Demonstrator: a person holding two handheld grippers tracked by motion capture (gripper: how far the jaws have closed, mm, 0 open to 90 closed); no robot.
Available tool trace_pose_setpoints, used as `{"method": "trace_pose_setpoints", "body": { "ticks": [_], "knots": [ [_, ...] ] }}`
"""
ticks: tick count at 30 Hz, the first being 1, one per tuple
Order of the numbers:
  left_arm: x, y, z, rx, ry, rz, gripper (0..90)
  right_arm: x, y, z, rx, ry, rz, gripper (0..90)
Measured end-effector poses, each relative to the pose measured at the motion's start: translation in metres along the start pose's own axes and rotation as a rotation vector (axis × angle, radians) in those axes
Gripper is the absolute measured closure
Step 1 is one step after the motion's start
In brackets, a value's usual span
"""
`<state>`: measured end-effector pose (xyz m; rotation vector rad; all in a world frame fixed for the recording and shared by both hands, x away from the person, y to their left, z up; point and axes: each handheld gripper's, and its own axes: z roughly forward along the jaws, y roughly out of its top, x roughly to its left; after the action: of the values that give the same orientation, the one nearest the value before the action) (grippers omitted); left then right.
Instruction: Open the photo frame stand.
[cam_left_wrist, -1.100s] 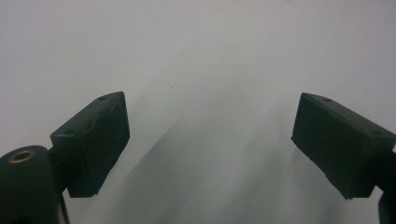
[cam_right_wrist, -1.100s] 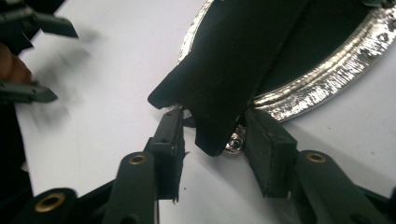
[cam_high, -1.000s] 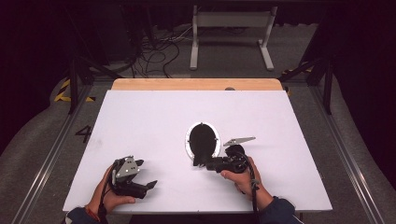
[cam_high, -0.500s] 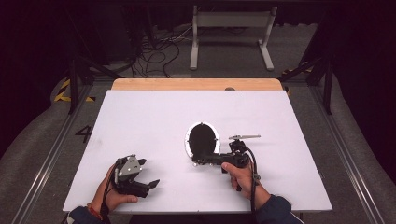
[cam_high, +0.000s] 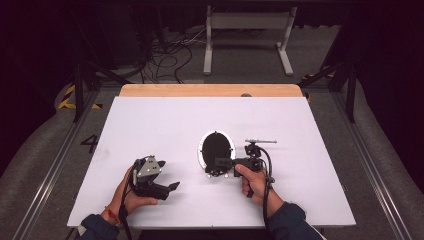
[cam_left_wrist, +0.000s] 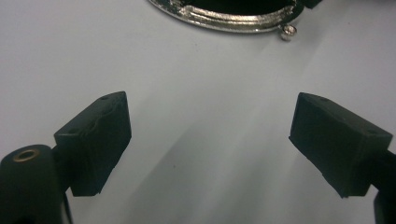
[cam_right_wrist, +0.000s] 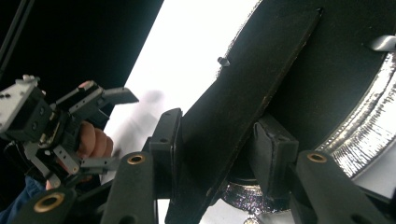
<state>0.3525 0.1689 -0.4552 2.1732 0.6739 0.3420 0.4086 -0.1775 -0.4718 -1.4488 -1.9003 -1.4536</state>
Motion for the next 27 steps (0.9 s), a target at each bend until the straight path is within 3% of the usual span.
{"method": "trace_pose_setpoints", "body": {
  "ticks": [3, 6, 11, 19, 23, 27],
  "knots": [
    [0.005, 0.007, 0.007, -0.013, -0.006, -0.019, 13.7, 0.001, 0.000, 0.000, 0.003, -0.010, -0.014, 59.9],
    [0.009, 0.015, 0.015, -0.037, -0.047, -0.042, 13.9, 0.002, -0.001, -0.001, 0.001, -0.009, -0.040, 63.2],
    [0.012, 0.029, 0.027, -0.062, -0.085, -0.035, 14.1, 0.004, -0.001, -0.003, 0.005, 0.008, -0.083, 66.1],
    [0.029, 0.046, 0.050, -0.089, -0.102, -0.138, 15.2, 0.004, 0.000, -0.004, 0.019, 0.028, -0.146, 67.4],
    [0.035, 0.050, 0.058, -0.113, -0.137, -0.183, 15.5, 0.005, 0.000, -0.005, 0.020, 0.043, -0.226, 67.9],
    [0.035, 0.051, 0.063, -0.111, -0.183, -0.174, 17.5, 0.007, -0.001, -0.006, 0.022, 0.057, -0.302, 68.5]
  ]
}}
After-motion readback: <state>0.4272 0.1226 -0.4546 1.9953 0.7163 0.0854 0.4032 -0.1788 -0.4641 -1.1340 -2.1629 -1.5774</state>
